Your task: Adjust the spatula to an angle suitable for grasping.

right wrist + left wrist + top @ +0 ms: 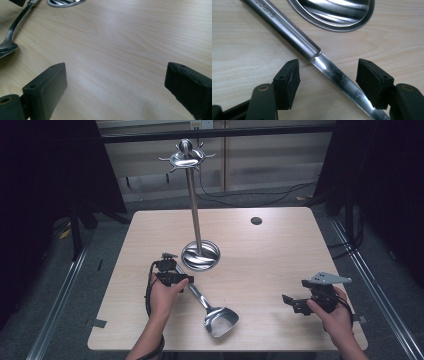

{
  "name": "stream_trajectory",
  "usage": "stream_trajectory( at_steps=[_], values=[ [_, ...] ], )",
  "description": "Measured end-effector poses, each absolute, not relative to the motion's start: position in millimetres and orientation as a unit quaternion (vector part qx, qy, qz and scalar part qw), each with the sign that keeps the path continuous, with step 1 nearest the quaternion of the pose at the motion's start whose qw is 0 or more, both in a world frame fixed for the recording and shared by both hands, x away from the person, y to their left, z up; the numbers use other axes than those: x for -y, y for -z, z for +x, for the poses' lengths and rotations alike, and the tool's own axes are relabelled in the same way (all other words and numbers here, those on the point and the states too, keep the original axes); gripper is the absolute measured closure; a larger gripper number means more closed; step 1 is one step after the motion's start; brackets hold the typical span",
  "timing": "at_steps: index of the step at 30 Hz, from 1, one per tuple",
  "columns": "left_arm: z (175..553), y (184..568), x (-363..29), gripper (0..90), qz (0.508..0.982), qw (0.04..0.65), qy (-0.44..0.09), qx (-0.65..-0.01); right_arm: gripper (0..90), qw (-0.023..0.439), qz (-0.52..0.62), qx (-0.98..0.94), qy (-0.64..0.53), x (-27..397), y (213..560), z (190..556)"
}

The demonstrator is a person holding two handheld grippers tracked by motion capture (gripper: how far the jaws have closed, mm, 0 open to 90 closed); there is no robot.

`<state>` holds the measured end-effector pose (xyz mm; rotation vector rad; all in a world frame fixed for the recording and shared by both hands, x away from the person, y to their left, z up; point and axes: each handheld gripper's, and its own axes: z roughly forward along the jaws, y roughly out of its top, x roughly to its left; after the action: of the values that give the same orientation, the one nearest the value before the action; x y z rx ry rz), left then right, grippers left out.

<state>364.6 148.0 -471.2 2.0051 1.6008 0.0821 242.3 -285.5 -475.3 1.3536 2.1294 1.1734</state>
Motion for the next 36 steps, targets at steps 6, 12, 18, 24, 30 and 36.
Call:
stream_trajectory(
  at_steps=[6,12,18,24,30,36],
  values=[
    [363.1,478.6,-142.7,30.6,0.744,0.278,-0.035,-0.607,4.0,0.179,0.479,-0.753,-0.415,285.3,475.6,242.0],
    [364.0,479.6,-137.8,36.7,0.750,0.267,-0.050,-0.603,4.0,0.181,0.479,-0.752,-0.415,285.6,474.9,242.0],
    [369.5,479.1,-134.7,41.1,0.750,0.248,-0.073,-0.609,4.0,0.181,0.477,-0.756,-0.411,285.2,475.7,242.3],
    [377.8,479.7,-135.0,44.1,0.746,0.239,-0.091,-0.614,4.0,0.181,0.477,-0.757,-0.410,285.2,475.9,242.3],
    [386.8,479.5,-144.3,51.9,0.737,0.240,-0.093,-0.625,4.0,0.180,0.476,-0.757,-0.409,286.1,476.6,243.0],
    [396.4,480.1,-152.9,57.1,0.735,0.241,-0.098,-0.626,4.0,0.180,0.476,-0.757,-0.410,286.0,476.5,243.0]
  ],
)
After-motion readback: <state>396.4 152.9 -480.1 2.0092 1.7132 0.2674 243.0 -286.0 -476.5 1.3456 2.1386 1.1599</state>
